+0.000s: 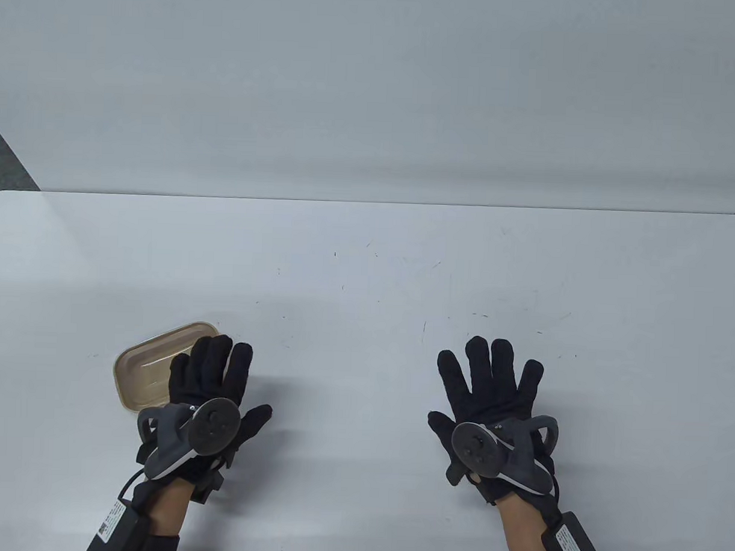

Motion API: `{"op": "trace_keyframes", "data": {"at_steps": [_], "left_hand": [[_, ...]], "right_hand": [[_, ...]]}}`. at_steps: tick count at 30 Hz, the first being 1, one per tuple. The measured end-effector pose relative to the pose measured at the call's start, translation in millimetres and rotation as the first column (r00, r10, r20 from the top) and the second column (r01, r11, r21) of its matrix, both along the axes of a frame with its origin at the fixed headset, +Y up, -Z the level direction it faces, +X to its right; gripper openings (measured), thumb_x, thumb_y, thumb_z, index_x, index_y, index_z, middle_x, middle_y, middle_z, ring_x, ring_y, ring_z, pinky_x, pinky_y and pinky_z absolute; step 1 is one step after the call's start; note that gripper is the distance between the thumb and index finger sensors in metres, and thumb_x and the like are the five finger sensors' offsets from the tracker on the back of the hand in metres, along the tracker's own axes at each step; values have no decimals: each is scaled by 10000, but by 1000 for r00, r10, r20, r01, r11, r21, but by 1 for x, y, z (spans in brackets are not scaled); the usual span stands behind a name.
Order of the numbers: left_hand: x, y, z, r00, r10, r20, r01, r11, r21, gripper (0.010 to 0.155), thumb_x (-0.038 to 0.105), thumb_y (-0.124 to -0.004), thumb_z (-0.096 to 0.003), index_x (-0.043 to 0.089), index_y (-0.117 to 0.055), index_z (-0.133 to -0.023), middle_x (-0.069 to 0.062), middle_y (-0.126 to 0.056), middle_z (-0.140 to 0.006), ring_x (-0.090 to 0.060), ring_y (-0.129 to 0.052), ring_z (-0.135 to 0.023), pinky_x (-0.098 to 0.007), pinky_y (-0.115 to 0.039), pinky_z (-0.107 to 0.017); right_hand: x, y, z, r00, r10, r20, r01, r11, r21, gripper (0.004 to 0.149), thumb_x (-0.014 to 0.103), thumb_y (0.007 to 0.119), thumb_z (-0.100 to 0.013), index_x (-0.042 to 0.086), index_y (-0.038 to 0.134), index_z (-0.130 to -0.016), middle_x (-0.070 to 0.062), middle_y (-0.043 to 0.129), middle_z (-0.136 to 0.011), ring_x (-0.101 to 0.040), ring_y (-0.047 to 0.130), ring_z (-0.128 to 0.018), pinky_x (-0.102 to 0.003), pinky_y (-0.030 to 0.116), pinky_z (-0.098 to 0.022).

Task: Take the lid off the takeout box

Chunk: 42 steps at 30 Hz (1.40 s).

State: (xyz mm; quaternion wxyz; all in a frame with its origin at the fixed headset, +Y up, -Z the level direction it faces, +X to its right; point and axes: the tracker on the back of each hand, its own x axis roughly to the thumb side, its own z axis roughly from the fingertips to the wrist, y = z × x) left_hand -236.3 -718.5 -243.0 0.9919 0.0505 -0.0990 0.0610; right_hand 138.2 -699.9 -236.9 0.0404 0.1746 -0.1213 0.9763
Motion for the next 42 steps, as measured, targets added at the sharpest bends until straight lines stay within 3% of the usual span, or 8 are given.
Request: {"op": "trace_keyframes", "data": {"at_steps": [3,12,28,31,34,36,39,42], "left_hand": [[4,-8,-1,999,-51,14,51,998,-26,988,653,-737,-387,256,-232,-1137,-183,-184,-1208,-486,-264,-1158,-765,-292,-781],[3,-11,-3,999,-44,9,44,998,-51,976,642,-740,-394,238,-257,-1138,-193,-228,-1208,-496,-298,-1153,-765,-315,-777],[5,-15,-5,998,-60,12,61,994,-96,960,628,-747,-396,232,-284,-1137,-191,-264,-1208,-492,-330,-1152,-761,-334,-776],[-1,-4,-4,1000,-9,-8,8,1000,-27,932,611,-752,-400,241,-317,-1136,-169,-291,-1213,-470,-356,-1162,-747,-343,-794],[-27,24,2,985,155,-72,-144,979,147,891,587,-750,-414,226,-364,-1132,-163,-356,-1205,-464,-417,-1152,-736,-388,-790],[-57,40,10,941,314,-124,-275,925,261,869,579,-745,-425,217,-386,-1130,-167,-378,-1200,-467,-441,-1143,-734,-406,-784],[-97,47,15,858,455,-238,-351,858,375,831,563,-729,-445,184,-426,-1119,-196,-431,-1175,-492,-505,-1103,-728,-460,-754],[-141,36,15,666,634,-393,-468,766,442,784,523,-735,-456,142,-486,-1095,-236,-501,-1132,-514,-611,-1027,-697,-555,-706]], "right_hand": [[-2,-7,-4,1000,26,5,-26,998,-52,877,584,696,-480,240,203,-1119,-187,73,-1156,-563,140,-1006,-861,230,-622],[-6,-8,1,999,33,-25,-34,999,-26,830,540,718,-474,184,334,-1118,-232,243,-1159,-569,310,-1004,-842,353,-631],[-9,-10,1,999,20,-41,-21,999,-41,781,495,729,-477,144,420,-1103,-248,349,-1144,-573,413,-987,-825,418,-632],[-9,-11,1,999,8,-38,-10,999,-35,774,484,730,-477,138,428,-1100,-250,360,-1142,-576,423,-983,-822,426,-632],[-9,-11,1,999,6,-35,-7,999,-32,766,475,729,-480,134,433,-1099,-252,366,-1139,-577,430,-980,-820,432,-632],[-9,-11,1,999,7,-32,-8,999,-32,762,469,727,-481,130,436,-1097,-254,369,-1138,-576,435,-979,-818,438,-631],[-10,-11,1,999,7,-32,-8,1000,-29,756,464,726,-483,128,439,-1096,-255,373,-1137,-578,439,-976,-816,441,-632],[-10,-11,1,1000,6,-30,-7,1000,-27,750,457,726,-484,126,443,-1095,-256,377,-1135,-577,443,-976,-814,445,-633]]}}
